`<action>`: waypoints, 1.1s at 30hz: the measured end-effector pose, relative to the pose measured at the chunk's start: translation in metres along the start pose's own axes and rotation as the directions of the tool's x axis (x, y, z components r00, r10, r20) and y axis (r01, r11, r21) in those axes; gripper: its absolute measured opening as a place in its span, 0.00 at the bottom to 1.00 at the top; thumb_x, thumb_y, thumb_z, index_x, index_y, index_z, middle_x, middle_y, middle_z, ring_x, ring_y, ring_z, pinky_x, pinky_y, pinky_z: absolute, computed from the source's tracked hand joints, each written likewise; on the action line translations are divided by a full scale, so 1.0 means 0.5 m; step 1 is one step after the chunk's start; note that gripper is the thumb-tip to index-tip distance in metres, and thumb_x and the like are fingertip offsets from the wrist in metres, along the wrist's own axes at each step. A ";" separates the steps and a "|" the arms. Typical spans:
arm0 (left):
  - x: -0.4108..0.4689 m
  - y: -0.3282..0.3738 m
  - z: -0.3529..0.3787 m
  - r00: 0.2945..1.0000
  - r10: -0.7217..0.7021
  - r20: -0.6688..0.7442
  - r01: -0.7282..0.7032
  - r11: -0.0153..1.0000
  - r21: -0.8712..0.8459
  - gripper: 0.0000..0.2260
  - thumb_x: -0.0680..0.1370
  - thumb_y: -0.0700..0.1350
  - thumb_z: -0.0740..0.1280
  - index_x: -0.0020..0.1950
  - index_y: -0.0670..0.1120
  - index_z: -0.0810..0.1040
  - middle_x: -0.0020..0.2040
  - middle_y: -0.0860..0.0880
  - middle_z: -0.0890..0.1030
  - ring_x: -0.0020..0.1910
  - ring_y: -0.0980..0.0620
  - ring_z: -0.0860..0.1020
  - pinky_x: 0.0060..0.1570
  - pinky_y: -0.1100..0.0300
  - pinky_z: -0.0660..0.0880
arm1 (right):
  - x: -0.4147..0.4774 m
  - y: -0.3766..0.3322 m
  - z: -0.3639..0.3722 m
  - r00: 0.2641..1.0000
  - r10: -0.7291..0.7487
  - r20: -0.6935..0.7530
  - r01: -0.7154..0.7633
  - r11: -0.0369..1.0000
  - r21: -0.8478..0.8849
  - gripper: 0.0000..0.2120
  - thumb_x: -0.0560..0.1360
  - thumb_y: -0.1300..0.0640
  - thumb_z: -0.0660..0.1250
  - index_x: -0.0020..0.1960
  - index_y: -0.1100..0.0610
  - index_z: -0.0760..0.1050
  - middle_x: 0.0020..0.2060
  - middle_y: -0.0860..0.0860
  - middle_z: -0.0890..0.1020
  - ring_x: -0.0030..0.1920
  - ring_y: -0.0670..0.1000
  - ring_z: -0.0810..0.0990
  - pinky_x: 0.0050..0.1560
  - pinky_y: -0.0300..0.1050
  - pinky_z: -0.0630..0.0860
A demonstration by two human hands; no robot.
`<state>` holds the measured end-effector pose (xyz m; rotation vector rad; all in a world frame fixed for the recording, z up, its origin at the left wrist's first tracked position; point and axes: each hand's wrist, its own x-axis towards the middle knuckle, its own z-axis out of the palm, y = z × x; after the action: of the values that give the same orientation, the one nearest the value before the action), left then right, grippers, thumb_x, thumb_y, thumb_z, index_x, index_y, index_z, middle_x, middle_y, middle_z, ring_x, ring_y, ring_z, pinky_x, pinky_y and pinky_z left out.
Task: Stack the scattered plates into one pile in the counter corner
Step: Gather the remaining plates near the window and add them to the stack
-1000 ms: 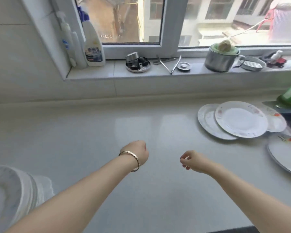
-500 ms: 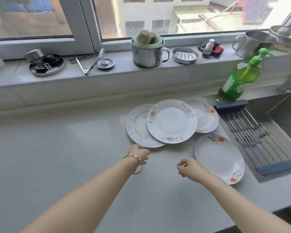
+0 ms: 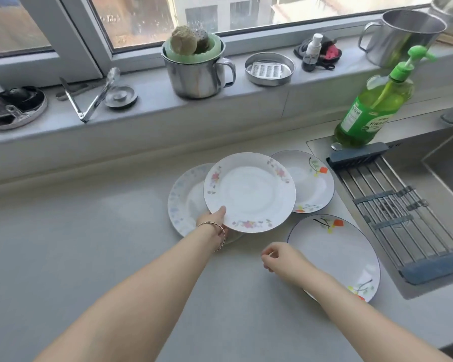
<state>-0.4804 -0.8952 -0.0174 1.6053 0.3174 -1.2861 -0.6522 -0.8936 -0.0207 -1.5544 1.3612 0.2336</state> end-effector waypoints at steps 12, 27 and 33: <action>-0.046 0.030 -0.059 0.994 0.075 0.074 -0.057 0.975 -0.213 0.07 0.80 0.32 0.58 0.51 0.39 0.74 0.52 0.42 0.76 0.49 0.42 0.76 0.52 0.46 0.74 | 0.000 -0.050 0.028 0.998 -0.046 0.031 0.048 0.998 -0.048 0.08 0.75 0.56 0.59 0.40 0.46 0.72 0.37 0.48 0.81 0.42 0.50 0.79 0.36 0.38 0.70; -0.213 0.097 -0.709 0.890 0.319 -0.327 -0.443 0.774 -0.453 0.09 0.80 0.34 0.57 0.44 0.43 0.73 0.42 0.46 0.77 0.39 0.50 0.77 0.54 0.51 0.73 | -0.069 -0.351 0.308 0.932 -0.294 0.211 0.357 0.843 -0.403 0.07 0.75 0.57 0.59 0.46 0.53 0.76 0.42 0.52 0.82 0.43 0.53 0.80 0.41 0.41 0.75; -0.306 0.093 -1.054 0.789 0.321 -0.523 -0.592 0.624 -0.510 0.12 0.80 0.33 0.57 0.41 0.45 0.74 0.37 0.47 0.81 0.39 0.50 0.77 0.23 0.60 0.79 | -0.144 -0.523 0.568 0.864 -0.389 0.319 0.502 0.714 -0.488 0.05 0.76 0.57 0.59 0.45 0.51 0.73 0.42 0.50 0.78 0.42 0.51 0.75 0.39 0.39 0.71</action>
<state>-0.2040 -0.4320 0.0944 1.1795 0.4886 -0.3493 -0.3339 -0.6710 0.0387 -2.2397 0.7393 0.4984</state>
